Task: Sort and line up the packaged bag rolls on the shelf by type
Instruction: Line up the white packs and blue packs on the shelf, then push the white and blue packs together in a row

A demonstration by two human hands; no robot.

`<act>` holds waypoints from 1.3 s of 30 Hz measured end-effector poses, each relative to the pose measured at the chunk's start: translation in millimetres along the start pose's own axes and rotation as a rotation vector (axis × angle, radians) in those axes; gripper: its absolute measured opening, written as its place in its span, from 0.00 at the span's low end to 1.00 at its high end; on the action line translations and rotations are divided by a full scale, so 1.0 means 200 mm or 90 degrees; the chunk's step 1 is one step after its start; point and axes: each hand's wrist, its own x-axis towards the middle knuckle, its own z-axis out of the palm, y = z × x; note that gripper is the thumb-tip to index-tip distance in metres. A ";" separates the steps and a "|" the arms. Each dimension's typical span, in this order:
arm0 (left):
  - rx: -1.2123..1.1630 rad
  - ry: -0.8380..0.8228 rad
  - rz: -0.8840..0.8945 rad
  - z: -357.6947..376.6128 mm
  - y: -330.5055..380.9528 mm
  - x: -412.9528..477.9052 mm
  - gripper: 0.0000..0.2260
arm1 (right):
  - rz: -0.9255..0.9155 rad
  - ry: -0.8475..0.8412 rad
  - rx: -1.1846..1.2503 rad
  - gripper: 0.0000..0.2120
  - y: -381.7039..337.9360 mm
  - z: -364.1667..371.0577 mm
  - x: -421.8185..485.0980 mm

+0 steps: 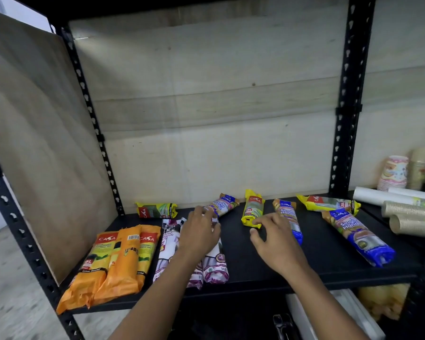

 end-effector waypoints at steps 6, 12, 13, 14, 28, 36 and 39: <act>0.014 -0.045 -0.055 0.11 -0.05 0.22 0.21 | 0.067 -0.012 -0.098 0.23 0.15 -0.04 0.09; 0.031 -0.117 -0.104 0.18 -0.08 0.35 0.21 | 0.137 -0.037 -0.142 0.28 0.25 -0.04 0.12; 0.020 -0.127 -0.116 0.19 -0.08 0.36 0.20 | 0.145 -0.042 -0.149 0.28 0.26 -0.04 0.12; 0.007 -0.134 -0.128 0.20 -0.09 0.37 0.19 | 0.152 -0.048 -0.151 0.28 0.27 -0.04 0.13; -0.094 -0.179 -0.262 0.21 -0.05 0.48 0.19 | 0.277 -0.107 -0.129 0.25 0.30 -0.08 0.15; -0.096 -0.031 -0.174 0.19 -0.07 0.48 0.07 | 0.230 -0.088 -0.012 0.23 0.28 -0.11 0.13; -0.064 0.010 -0.144 0.12 -0.07 0.47 0.08 | 0.206 -0.065 0.042 0.22 0.28 -0.10 0.09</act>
